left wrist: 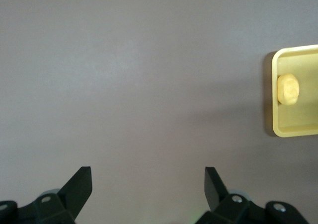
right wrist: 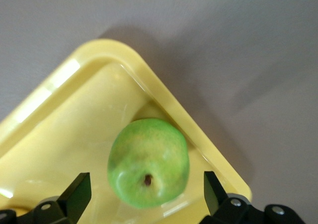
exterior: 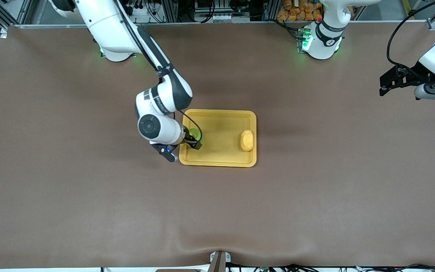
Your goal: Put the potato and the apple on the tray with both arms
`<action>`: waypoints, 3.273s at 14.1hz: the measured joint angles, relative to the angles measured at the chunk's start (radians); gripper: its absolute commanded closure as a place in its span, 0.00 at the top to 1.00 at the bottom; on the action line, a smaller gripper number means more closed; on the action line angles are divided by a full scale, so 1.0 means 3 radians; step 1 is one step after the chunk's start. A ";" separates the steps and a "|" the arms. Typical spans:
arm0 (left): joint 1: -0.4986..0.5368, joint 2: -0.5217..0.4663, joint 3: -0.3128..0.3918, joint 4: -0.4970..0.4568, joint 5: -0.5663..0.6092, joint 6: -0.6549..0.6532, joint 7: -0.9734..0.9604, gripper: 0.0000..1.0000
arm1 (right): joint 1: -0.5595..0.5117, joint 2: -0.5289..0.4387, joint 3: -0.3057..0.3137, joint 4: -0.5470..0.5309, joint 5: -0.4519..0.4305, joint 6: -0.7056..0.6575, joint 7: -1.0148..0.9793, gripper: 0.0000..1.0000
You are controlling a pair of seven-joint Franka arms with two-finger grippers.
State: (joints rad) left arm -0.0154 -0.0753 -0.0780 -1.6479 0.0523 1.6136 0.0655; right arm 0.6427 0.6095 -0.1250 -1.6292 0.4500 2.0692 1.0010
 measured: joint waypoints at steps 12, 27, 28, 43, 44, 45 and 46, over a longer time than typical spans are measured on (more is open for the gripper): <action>0.0011 0.0037 -0.0017 0.0143 -0.0004 -0.0105 0.0009 1.00 | -0.0474 -0.0356 -0.0522 0.0842 -0.0095 -0.1766 -0.0232 1.00; 0.0012 0.0124 -0.0025 0.0250 -0.0050 -0.0224 0.0050 1.00 | -0.1507 -0.1089 -0.0552 0.1265 -0.1015 -0.2973 -0.2390 1.00; 0.0012 0.0124 -0.0025 0.0248 -0.0051 -0.0224 0.0050 1.00 | -0.1526 -0.1135 -0.0560 0.1265 -0.1056 -0.2983 -0.2494 1.00; 0.0012 0.0124 -0.0025 0.0244 -0.0051 -0.0224 0.0050 1.00 | -0.1693 -0.1577 -0.0621 0.1239 -0.1121 -0.2946 -0.2989 1.00; 0.0012 0.0124 -0.0025 0.0244 -0.0051 -0.0224 0.0050 1.00 | -0.1693 -0.1688 -0.0621 0.1084 -0.1121 -0.2853 -0.2992 1.00; 0.0012 0.0124 -0.0025 0.0244 -0.0051 -0.0224 0.0050 1.00 | -0.1693 -0.1794 -0.0621 0.0947 -0.1121 -0.2796 -0.2995 1.00; 0.0012 0.0124 -0.0025 0.0244 -0.0051 -0.0224 0.0050 1.00 | -0.1693 -0.1886 -0.0620 0.0843 -0.1121 -0.2765 -0.2998 1.00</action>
State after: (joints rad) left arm -0.0119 -0.0383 -0.0855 -1.5748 0.0369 1.5465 0.0806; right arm 0.1347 0.0437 -0.3110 -1.3763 0.1136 1.2398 0.1016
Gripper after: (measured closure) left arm 0.000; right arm 0.000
